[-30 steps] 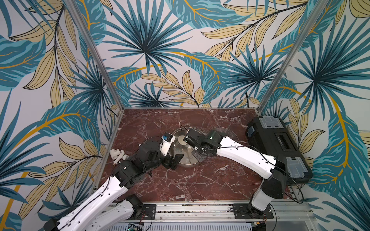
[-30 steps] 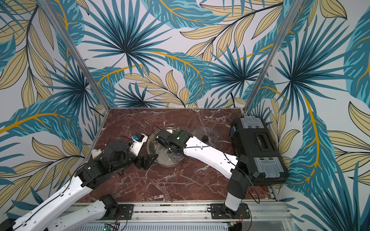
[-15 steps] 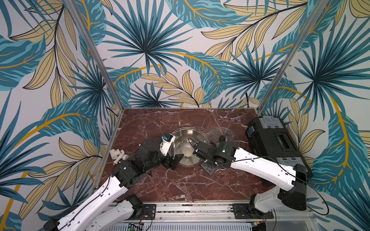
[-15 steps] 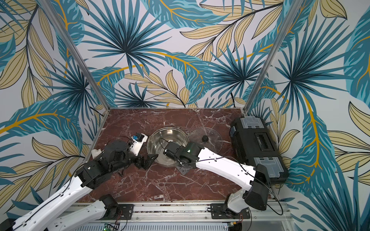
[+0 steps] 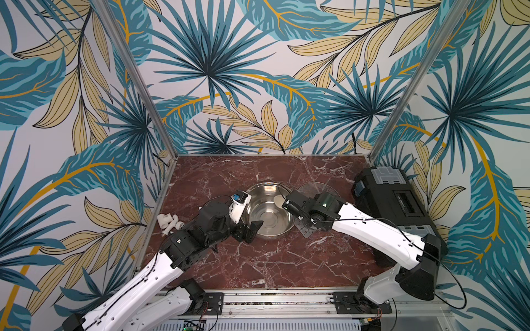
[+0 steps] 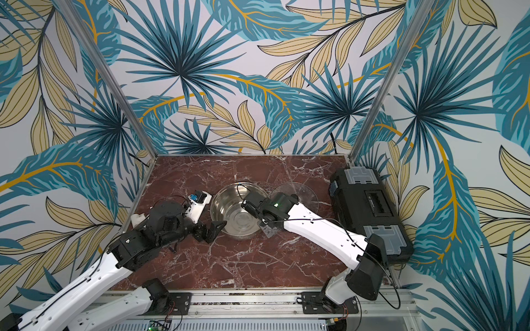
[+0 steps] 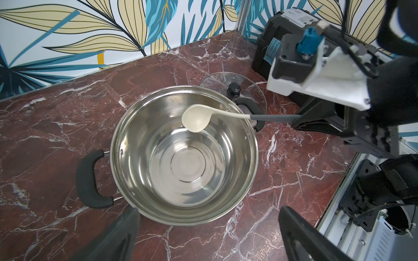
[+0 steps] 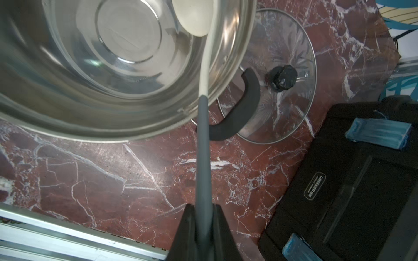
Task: Stir the soup with a spoon
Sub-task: Stir the soup in the pan with a stick.
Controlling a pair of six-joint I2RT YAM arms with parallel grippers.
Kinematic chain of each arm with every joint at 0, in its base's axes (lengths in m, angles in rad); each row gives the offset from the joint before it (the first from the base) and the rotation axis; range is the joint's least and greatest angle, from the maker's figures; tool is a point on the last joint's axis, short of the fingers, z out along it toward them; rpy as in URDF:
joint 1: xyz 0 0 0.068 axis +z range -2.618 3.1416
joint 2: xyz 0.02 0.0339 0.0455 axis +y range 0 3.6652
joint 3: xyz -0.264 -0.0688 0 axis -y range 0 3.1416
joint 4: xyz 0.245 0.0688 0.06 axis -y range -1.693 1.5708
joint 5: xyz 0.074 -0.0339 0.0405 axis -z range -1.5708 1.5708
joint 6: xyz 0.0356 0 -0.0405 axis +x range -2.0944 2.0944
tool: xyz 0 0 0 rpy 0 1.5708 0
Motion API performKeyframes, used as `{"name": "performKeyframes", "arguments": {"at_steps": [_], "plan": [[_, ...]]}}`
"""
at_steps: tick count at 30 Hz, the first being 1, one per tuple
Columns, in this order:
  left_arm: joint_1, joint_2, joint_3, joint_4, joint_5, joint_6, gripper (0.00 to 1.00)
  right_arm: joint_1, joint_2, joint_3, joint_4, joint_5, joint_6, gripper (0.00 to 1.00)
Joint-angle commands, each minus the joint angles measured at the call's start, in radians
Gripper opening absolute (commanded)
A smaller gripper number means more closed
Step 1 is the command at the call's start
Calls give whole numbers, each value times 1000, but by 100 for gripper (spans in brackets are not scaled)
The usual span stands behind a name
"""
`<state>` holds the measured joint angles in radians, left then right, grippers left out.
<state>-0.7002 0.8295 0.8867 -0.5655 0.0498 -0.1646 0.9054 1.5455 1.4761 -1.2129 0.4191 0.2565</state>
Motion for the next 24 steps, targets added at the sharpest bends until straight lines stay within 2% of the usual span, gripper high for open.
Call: {"name": "performKeyframes", "arguments": {"at_steps": [1,4,12,24], "plan": [[2,-13,-32,-1,11,1,100,1,62,72,38,-26,-15,0],[2,-13,-32,-3,11,0,100,15,111,127,46,-81,-7,0],[2,-20,-27,-11,10,-3,100,119,161,164,20,-98,0,0],[3,-23,-29,-8,15,-1,100,158,-60,-119,-4,-72,75,0]]}}
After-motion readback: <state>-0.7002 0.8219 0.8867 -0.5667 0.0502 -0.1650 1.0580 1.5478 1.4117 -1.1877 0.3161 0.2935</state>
